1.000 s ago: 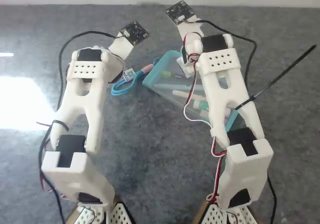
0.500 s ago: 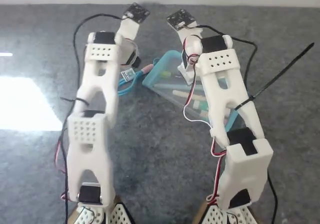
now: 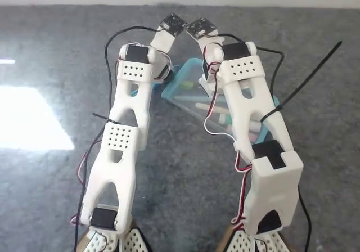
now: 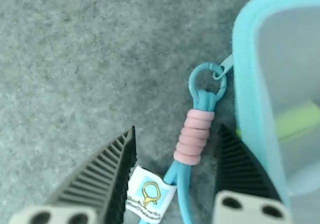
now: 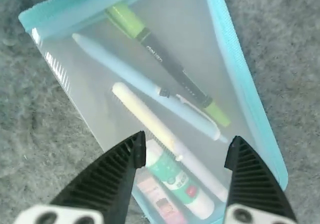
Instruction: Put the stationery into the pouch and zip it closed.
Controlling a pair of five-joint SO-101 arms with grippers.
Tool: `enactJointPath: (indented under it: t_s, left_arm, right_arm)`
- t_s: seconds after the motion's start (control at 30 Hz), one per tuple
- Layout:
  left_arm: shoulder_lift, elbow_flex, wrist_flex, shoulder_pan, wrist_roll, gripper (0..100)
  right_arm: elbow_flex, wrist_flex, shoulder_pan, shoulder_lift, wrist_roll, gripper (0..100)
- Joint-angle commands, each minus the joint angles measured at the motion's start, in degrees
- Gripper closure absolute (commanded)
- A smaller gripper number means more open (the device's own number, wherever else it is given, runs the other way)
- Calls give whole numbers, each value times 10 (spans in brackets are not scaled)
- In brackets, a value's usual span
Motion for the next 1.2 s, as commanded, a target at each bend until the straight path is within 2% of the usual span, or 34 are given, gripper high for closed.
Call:
enactJointPath:
  t_s: [0.0,0.17,0.33,0.5,0.6,0.7,0.83,0.9,1.07,1.17]
  left_arm:
    - [-26,13,9,11,-8,753]
    - [-26,77,-24,11,-39,753]
    - [-26,80,-76,14,-62,755]
    - [-18,115,-76,43,-150,880]
    - [-12,133,-40,53,-213,942]
    - [-12,95,22,53,-216,986]
    - [-9,6,107,50,-213,990]
    - [-12,-5,105,34,-201,990]
    - [-16,-1,105,11,-200,990]
    - [-13,5,106,9,-201,990]
  right_arm:
    - [-7,6,7,-6,11,746]
    - [-6,7,7,-6,11,746]
    - [-6,7,7,-6,11,746]
    - [-6,9,7,-6,11,746]
    - [-5,10,8,-6,11,746]
    - [-5,6,9,-5,11,746]
    - [-4,-15,22,14,8,747]
    - [-5,-26,27,44,4,780]
    - [-23,-81,26,139,-48,980]
    - [-73,-73,27,189,-54,979]
